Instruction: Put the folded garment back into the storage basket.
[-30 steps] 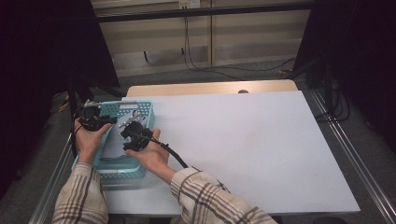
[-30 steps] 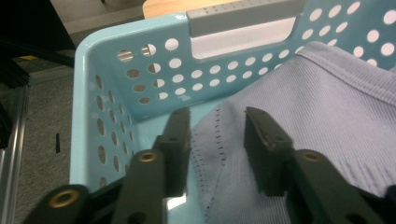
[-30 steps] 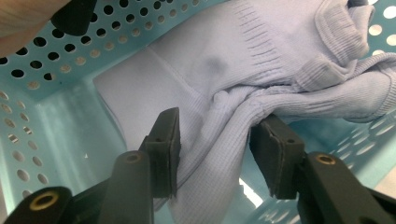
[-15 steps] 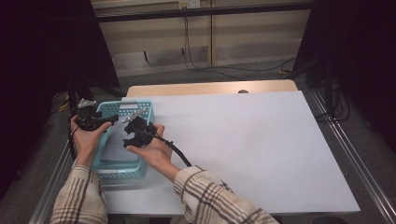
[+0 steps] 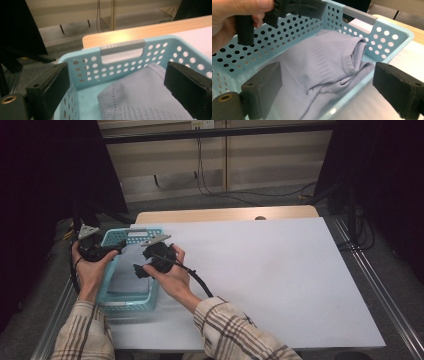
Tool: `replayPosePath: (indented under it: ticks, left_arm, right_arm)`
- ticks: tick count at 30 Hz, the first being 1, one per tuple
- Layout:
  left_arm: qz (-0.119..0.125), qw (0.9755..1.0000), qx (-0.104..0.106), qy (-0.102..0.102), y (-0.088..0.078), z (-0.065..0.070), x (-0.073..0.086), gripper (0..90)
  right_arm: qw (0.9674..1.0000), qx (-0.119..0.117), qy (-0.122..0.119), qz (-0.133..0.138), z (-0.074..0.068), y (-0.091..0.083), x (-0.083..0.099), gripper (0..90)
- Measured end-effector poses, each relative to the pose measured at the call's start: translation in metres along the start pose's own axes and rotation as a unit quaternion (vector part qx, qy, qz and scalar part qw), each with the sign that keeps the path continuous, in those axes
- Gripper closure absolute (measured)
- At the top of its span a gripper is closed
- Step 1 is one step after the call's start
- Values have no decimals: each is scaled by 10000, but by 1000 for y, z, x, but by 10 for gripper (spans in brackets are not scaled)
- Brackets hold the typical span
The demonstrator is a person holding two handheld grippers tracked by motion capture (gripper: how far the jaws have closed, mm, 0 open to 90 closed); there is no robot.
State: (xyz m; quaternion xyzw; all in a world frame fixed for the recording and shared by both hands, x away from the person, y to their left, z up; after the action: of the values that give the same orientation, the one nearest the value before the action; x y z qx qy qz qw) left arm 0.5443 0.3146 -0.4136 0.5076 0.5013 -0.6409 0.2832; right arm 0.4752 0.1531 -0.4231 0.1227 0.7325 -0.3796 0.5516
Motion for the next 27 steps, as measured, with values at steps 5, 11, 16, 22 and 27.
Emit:
replayPosePath:
  ticks: [5,11,16,22,27]
  left_arm:
    - [101,9999,51,-64,-7,3,-2,29]
    - [129,9997,122,162,-15,4,-2,28]
    - [456,9990,-39,-11,-20,6,-5,30]
    - [462,9989,37,-58,-29,10,-2,52]
    - [745,9971,-154,-83,-36,10,-4,53]
  right_arm:
    - [9999,116,52,-1,9,-6,3,72]
    - [9993,326,-7,156,22,-13,3,59]
    - [9985,415,9,357,32,-20,3,46]
    - [9969,584,27,533,43,-30,4,24]
    - [9952,731,8,649,51,-39,3,14]
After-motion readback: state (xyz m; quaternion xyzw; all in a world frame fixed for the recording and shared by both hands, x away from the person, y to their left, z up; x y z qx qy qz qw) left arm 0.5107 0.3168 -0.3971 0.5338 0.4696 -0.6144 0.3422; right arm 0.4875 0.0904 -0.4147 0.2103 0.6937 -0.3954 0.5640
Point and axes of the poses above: each handheld gripper's, and its own axes: y roughly forward along the jaws, x roughly out of its underside, z roughly to its right, the point moved 8 cm from there along y, roughly forward along the jaws, and after that the axes turned 7 degrees about z, right-handed, at the moved point
